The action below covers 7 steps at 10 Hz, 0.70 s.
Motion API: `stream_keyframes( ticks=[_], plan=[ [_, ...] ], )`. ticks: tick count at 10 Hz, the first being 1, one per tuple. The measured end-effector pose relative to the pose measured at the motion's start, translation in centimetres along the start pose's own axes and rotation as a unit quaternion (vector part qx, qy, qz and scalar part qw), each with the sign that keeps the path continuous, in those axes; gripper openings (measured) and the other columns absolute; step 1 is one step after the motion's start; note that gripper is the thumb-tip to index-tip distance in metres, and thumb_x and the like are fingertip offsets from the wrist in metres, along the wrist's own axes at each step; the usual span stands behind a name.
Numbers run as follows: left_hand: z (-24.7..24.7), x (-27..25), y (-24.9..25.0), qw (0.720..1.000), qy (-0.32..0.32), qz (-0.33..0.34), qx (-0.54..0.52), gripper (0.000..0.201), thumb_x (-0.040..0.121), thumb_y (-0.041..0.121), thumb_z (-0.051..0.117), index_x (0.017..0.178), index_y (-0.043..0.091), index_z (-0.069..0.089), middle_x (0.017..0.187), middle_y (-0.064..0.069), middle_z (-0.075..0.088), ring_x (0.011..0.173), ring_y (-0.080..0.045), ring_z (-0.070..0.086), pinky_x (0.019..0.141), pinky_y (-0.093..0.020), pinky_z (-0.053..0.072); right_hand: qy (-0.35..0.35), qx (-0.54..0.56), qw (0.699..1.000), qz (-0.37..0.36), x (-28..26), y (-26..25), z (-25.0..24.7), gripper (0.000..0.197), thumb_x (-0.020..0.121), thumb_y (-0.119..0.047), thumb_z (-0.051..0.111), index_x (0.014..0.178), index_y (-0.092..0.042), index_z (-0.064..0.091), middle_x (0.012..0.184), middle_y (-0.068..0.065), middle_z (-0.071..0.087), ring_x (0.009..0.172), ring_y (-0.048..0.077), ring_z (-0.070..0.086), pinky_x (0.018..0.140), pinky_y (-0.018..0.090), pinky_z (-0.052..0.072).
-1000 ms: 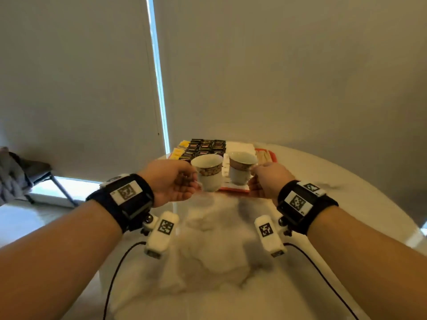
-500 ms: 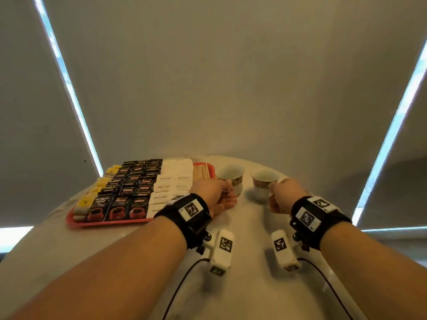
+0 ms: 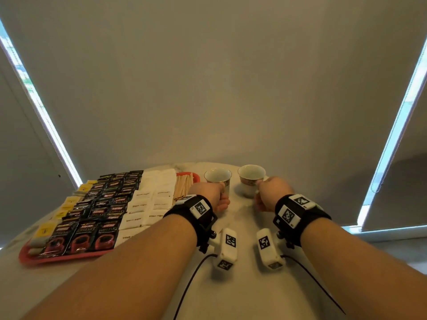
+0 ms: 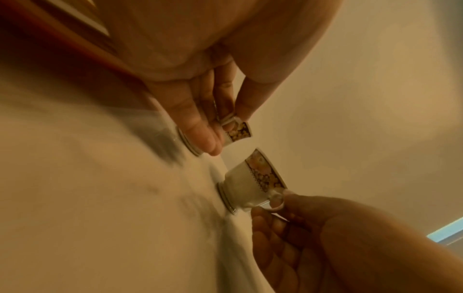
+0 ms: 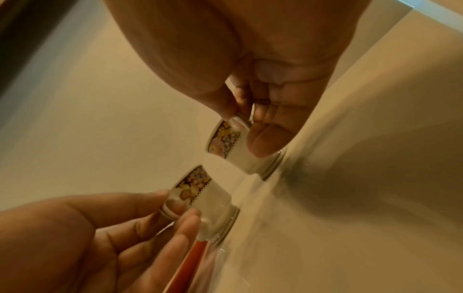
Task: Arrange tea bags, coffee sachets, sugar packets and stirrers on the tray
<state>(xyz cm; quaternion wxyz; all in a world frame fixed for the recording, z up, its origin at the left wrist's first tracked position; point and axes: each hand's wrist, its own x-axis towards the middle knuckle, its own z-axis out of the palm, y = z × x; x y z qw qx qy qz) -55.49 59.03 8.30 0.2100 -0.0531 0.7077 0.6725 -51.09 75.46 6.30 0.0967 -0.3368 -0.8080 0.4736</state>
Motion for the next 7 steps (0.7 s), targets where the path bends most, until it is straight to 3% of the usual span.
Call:
stream_keyframes(
  ticks=[1,2,3,4,5,6,7],
  plan=[
    [0.0,1.0,0.7,1.0,0.015,0.003,-0.003,0.013,0.103,0.013,0.059,0.095,0.004,0.064,0.078,-0.012,0.067,0.063,-0.019,0.064,0.046,-0.025,0.054,-0.005,0.008,1.0,0.008,0.9,-0.8,0.1,0.036,0.101,-0.044,0.051,0.105,-0.01,0.062,0.096,0.016,0.074,0.089,0.035,0.073,0.083,0.049,0.061],
    [0.1,1.2,1.0,0.999,0.038,0.008,-0.002,0.016,0.103,0.018,0.063,0.102,0.003,0.066,0.084,-0.014,0.071,0.07,-0.02,0.069,0.051,-0.027,0.056,-0.02,0.033,0.999,0.019,0.2,-1.8,-0.2,0.031,0.103,-0.034,0.05,0.096,-0.006,0.059,0.088,0.015,0.073,0.081,0.031,0.074,0.079,0.047,0.063],
    [0.0,1.0,1.0,1.0,0.029,-0.003,-0.005,0.016,0.103,0.018,0.062,0.096,0.004,0.066,0.08,-0.011,0.069,0.068,-0.019,0.066,0.055,-0.028,0.056,-0.029,0.064,0.998,-0.008,1.0,-1.7,0.1,0.027,0.102,-0.023,0.049,0.08,-0.009,0.056,0.078,0.015,0.068,0.07,0.03,0.07,0.077,0.05,0.063],
    [0.0,1.0,0.9,1.0,0.002,-0.009,0.0,0.018,0.102,0.015,0.061,0.086,0.007,0.064,0.076,-0.01,0.064,0.068,-0.022,0.061,0.061,-0.032,0.055,-0.028,0.068,0.997,-0.006,1.2,-1.7,0.5,0.027,0.102,-0.023,0.05,0.077,-0.013,0.054,0.077,0.013,0.067,0.07,0.03,0.069,0.076,0.049,0.063],
    [-0.1,1.4,0.7,1.0,0.006,0.0,0.007,0.021,0.102,0.024,0.065,0.098,0.004,0.069,0.085,-0.011,0.073,0.076,-0.024,0.071,0.067,-0.038,0.06,-0.02,0.04,0.999,0.013,1.6,-1.6,0.9,0.023,0.102,-0.031,0.054,0.091,-0.011,0.06,0.083,0.013,0.072,0.079,0.03,0.073,0.078,0.049,0.063],
    [-0.1,1.4,0.4,1.0,0.003,0.009,0.004,0.028,0.102,0.028,0.066,0.106,0.001,0.068,0.09,-0.012,0.075,0.078,-0.023,0.073,0.063,-0.036,0.062,-0.011,0.036,0.999,0.028,1.1,-1.9,0.9,0.025,0.102,-0.034,0.054,0.097,-0.011,0.061,0.086,0.015,0.074,0.083,0.034,0.074,0.079,0.05,0.063],
    [-0.5,1.5,0.2,1.0,0.001,0.016,-0.003,0.033,0.099,0.035,0.069,0.107,0.004,0.066,0.097,-0.014,0.077,0.083,-0.026,0.076,0.068,-0.041,0.064,-0.008,0.086,0.996,0.039,0.8,-1.9,0.7,0.023,0.103,-0.033,0.054,0.095,-0.012,0.056,0.089,0.017,0.072,0.083,0.034,0.074,0.078,0.051,0.063]
  ],
)
